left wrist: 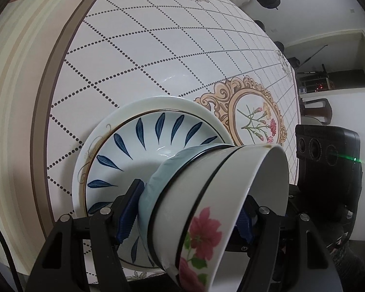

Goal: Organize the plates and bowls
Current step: 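Carry the bowl stack with both tools onto the blue-striped plate, lower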

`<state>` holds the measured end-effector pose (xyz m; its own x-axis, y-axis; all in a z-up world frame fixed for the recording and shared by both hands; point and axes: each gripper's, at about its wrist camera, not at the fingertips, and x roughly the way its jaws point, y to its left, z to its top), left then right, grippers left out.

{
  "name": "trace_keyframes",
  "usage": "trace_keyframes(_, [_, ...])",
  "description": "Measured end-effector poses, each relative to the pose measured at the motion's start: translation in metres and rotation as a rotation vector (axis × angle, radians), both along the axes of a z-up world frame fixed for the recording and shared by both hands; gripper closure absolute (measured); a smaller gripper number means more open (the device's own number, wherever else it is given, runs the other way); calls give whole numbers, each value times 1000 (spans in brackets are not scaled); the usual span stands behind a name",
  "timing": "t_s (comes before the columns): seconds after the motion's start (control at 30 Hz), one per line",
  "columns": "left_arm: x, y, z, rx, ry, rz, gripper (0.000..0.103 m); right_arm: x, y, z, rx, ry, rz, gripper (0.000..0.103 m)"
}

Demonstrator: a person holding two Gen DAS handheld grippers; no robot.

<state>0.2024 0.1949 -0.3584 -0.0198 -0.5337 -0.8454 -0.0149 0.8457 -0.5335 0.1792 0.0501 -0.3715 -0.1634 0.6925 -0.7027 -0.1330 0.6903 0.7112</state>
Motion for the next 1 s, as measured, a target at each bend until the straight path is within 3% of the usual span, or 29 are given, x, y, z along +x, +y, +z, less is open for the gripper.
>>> trace_keyframes(0.57, [1,10,-9,-12,19,19,37,13,22,-15,-38,16,8,28])
trace_keyframes(0.83, [1,9,-5,23,24,14,37,16,25,-11,-82,11,17,27])
trace_keyframes(1.0, [0,19,3,84,10,38,39,21,18,-6,-133,-4,-4,23])
